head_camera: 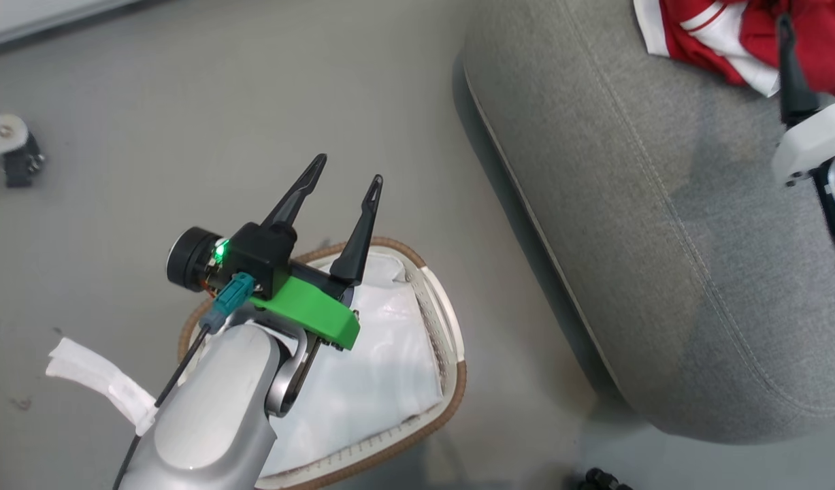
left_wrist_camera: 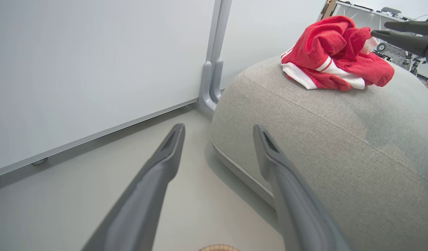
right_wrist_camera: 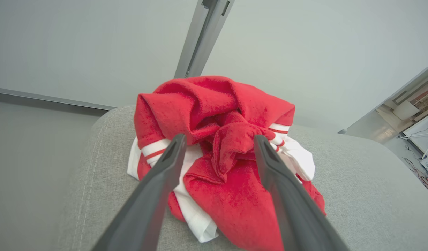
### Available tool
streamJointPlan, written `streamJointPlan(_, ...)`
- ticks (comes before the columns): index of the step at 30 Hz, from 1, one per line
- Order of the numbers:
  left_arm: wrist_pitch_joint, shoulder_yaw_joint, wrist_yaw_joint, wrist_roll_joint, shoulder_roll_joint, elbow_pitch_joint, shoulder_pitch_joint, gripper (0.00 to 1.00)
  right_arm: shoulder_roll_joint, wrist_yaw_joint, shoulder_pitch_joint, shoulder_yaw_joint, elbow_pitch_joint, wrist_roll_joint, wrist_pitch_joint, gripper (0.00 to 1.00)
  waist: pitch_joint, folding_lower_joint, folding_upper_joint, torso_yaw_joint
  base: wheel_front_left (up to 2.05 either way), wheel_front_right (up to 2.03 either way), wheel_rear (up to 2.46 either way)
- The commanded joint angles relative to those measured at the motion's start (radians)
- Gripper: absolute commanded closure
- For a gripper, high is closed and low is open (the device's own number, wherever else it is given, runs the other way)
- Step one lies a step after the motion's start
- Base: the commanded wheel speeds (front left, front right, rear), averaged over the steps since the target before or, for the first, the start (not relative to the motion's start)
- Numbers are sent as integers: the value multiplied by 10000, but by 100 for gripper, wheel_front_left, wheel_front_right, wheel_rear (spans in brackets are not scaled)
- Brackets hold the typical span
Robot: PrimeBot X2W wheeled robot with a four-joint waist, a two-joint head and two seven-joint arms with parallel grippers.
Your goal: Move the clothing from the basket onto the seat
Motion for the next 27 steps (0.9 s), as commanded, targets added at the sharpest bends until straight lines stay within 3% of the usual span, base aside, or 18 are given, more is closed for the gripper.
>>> streamJointPlan(1,-28,199,-36,26,-75,21,300,0,122,-14,216,123,-30,4,-18,0,-1053,1,0,523,0,0,0)
streamJointPlan(14,-18,2825,-157,399,-913,97,2188,0,1540,-13,1537,716,-792,192,-18,0,-2736,1,0,1770,0,0,0)
streamJointPlan(22,-19,4320,-149,583,-1190,-113,3492,0,2426,-13,3286,264,-1580,309,-18,0,-3542,1,0,2455,0,0,0)
streamJointPlan(27,-20,4760,-189,724,-1252,-157,4082,0,2887,-14,4460,-152,-2077,356,-18,0,-3916,1,0,2754,0,0,0)
